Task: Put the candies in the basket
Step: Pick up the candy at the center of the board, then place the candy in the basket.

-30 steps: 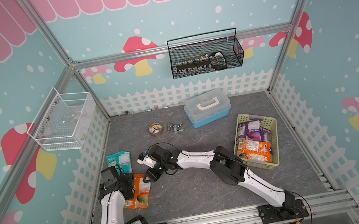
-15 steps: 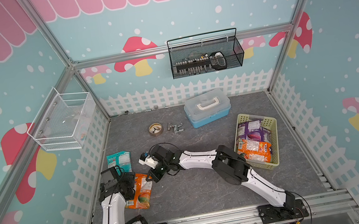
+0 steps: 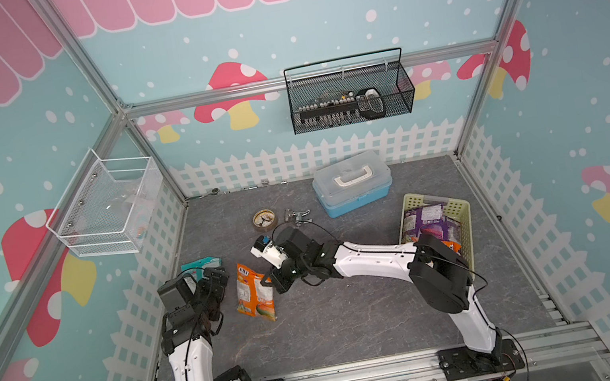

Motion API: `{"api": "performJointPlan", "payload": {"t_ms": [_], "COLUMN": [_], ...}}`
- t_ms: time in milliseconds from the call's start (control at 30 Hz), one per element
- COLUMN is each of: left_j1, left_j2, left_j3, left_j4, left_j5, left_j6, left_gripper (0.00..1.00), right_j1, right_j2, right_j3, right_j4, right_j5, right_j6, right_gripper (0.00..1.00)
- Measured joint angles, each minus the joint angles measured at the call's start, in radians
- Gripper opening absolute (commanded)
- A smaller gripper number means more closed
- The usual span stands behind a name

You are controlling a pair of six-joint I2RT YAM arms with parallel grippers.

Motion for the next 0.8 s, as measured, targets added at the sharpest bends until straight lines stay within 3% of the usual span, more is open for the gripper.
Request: {"api": "performJointPlan", "payload": {"t_ms": [133, 267, 600, 800], "left_j1": [-0.025, -0.11, -0.482, -0.552], "left_j2": [-0.01, -0.02, 0.144, 0.262], "left_j3": [-0.002, -0.007, 0.104, 0.133], "left_j4": [0.066, 0.147, 0.201, 0.224], "left_j5": [0.131, 0.229, 0.228, 0.243], "left_j6": [0.061, 0.098, 0.253, 0.317], "left_gripper": [0.99, 0.99, 0.99, 0.99], "right_j1": [-0.058, -0.113, -0.251, -0.352], "right_j2": [-0.131, -0.279, -0.682, -0.881], "right_j3": [-0.101, -0.197, -0.419, -0.497], "right_j4": [-0.007, -0.014, -0.085, -0.171], "right_j5": [0.054, 0.113, 0.282, 0.41], "right_j6": [0.01, 0.023, 0.053, 0.072], "right_gripper": [0.0, 0.0, 0.0, 0.0]}}
